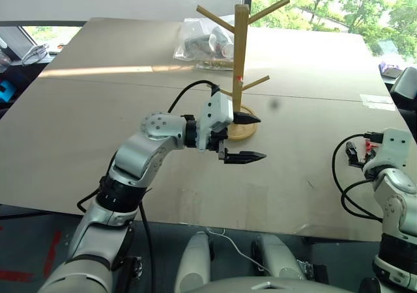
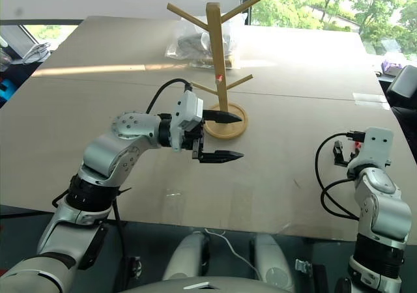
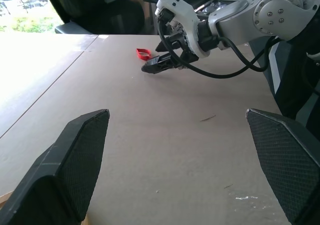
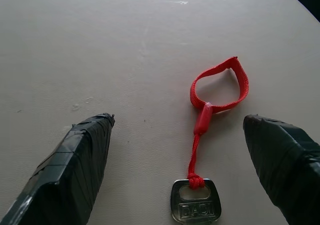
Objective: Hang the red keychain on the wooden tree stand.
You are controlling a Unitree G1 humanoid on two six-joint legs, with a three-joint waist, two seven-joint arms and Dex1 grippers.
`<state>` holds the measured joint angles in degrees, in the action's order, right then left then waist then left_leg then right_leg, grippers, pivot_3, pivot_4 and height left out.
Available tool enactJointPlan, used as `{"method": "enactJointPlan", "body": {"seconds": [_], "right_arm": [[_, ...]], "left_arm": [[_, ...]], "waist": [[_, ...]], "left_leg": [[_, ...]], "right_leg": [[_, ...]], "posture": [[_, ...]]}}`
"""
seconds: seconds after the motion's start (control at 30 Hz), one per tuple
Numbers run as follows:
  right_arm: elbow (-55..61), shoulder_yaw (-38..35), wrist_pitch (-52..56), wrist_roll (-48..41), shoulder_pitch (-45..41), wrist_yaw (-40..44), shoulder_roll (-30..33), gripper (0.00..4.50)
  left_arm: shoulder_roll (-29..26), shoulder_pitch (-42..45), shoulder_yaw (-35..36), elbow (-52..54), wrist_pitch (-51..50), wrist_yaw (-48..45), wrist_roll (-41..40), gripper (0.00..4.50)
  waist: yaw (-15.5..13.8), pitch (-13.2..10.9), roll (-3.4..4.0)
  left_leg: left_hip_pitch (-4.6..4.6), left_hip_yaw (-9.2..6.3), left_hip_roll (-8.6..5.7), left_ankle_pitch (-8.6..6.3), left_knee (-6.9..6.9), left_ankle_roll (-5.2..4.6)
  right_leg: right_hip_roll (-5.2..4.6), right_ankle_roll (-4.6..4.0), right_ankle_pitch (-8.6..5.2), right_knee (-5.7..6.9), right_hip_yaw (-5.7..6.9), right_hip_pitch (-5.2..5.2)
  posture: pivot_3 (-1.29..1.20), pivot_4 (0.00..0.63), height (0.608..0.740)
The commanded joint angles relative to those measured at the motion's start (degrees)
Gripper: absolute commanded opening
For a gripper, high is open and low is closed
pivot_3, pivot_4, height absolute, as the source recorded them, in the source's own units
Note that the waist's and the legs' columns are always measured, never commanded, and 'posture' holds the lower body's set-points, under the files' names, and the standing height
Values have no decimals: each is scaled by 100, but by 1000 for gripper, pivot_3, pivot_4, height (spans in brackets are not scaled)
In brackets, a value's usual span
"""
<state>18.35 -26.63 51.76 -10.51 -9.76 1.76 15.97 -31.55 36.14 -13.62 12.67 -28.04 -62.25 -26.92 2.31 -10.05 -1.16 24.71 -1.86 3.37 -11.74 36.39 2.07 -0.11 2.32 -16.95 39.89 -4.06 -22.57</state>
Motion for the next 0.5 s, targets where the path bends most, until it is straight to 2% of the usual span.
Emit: {"method": "enactJointPlan", "body": {"seconds": [0.03, 0.1, 0.17, 0.27, 0.43, 0.47, 0.5], "right_arm": [[38, -280, 123, -83, -104, -200, -47, 4421], [36, -316, 172, -101, -114, -260, -70, 4421], [29, -331, 204, -124, -117, -305, -83, 3912], [44, -322, 214, -165, -92, -334, -79, 2702], [-22, -358, 204, -213, -53, -325, -21, 248], [-20, -356, 204, -220, -45, -325, -16, 63], [-33, -363, 198, -224, -25, -313, 2, 63]], "left_arm": [[-70, 27, 192, 257, -14, -12, -67, 4500], [-89, 21, 201, 288, -34, -7, -81, 4500], [-94, 23, 197, 313, -55, 0, -89, 4500], [-106, 36, 208, 334, -75, -2, -106, 4500], [-97, 86, 218, 362, -139, -19, -135, 4500], [-96, 92, 222, 370, -151, -21, -140, 4500], [-91, 108, 226, 373, -167, -24, -149, 4500]], "waist": [[1, 1, 1], [0, 1, 2], [0, 1, 2], [1, 1, 2], [1, 1, 2], [0, 1, 2], [0, 1, 2]], "left_leg": [[0, 1, 0, 0, 0, 0], [-1, 0, 0, 0, 0, 0], [0, 0, 0, 0, 0, 0], [0, 0, 0, 0, 0, 0], [0, 0, 0, 0, 0, 0], [0, 0, 0, 0, 0, 0], [0, 0, 0, 0, 0, 0]], "right_leg": [[0, 0, 0, 0, 0, 0], [0, 0, 0, 1, 0, 0], [0, 0, 0, 1, 0, 0], [0, 0, 0, 1, 0, 0], [0, 0, 0, 0, 0, 0], [0, 0, 0, 0, 0, 0], [0, 0, 0, 0, 0, 0]], "posture": [[0, 150, 740], [0, 150, 740], [0, 150, 740], [0, 150, 740], [0, 150, 740], [0, 150, 740], [0, 150, 740]]}}
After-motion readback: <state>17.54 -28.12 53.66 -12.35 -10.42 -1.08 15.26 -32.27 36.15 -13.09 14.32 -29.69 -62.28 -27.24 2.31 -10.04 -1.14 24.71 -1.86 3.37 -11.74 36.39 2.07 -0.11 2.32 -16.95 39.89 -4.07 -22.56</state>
